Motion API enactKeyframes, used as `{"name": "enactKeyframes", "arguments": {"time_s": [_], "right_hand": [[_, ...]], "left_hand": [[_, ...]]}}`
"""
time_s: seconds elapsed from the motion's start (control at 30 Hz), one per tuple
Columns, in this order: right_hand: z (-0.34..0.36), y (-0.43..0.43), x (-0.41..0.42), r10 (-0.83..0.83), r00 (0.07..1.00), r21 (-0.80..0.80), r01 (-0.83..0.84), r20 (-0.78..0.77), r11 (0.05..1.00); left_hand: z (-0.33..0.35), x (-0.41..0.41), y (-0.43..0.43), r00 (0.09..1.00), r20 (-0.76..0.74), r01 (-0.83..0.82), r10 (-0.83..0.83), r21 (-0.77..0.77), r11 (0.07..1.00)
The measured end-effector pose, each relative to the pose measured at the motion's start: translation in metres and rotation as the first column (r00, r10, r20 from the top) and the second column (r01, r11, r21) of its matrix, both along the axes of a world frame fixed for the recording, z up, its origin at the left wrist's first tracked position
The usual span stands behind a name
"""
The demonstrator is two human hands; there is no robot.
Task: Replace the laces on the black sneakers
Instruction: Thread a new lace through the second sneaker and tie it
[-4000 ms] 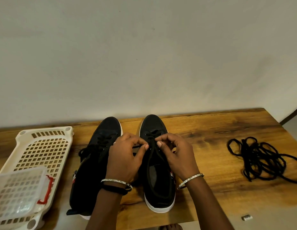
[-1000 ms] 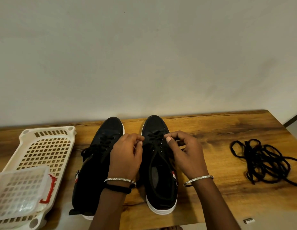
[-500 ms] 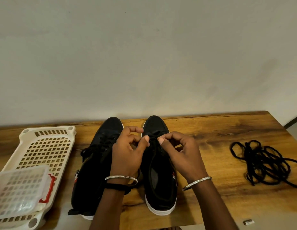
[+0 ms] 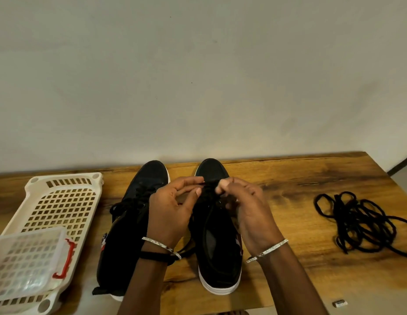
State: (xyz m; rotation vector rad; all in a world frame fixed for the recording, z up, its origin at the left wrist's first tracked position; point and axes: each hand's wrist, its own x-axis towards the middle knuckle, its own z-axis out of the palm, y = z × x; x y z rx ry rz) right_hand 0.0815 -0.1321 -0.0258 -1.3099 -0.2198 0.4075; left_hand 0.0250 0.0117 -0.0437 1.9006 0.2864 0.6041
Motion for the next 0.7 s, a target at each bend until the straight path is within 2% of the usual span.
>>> {"name": "enactKeyframes", "arguments": {"time_s": [0.1,0.23,0.33,0.47,0.57,0.63,0.7], "right_hand": [[0.006,-0.018,0.009,0.01,0.982,0.201,0.028,-0.189,0.979],[0.008,-0.046,0.022,-0.027,0.934,0.393,0.176,-0.358,0.903],[0.006,-0.066,0.035,-0.07,0.913,0.516,0.289,-0.401,0.807],[-0.005,-0.094,0.047,-0.145,0.896,0.597,0.392,-0.419,0.7],[-0.009,-0.106,0.052,-0.174,0.883,0.581,0.424,-0.437,0.695],[-0.007,-0.102,0.05,-0.203,0.883,0.458,0.402,-0.423,0.793],[-0.005,-0.088,0.044,-0.242,0.906,0.239,0.335,-0.347,0.911]], "left_hand": [[-0.003,-0.002,0.002,0.986,0.001,-0.165,0.167,0.14,0.976],[-0.011,-0.001,0.007,0.961,-0.078,-0.249,0.265,0.168,0.954],[-0.014,0.0,0.006,0.939,-0.125,-0.303,0.321,0.146,0.942],[-0.019,0.003,0.005,0.916,-0.153,-0.359,0.371,0.101,0.928],[-0.019,0.003,0.005,0.912,-0.138,-0.376,0.385,0.089,0.922],[-0.018,0.003,0.002,0.913,-0.061,-0.386,0.402,0.185,0.904],[-0.012,0.003,-0.002,0.916,0.036,-0.395,0.4,0.261,0.881]]}}
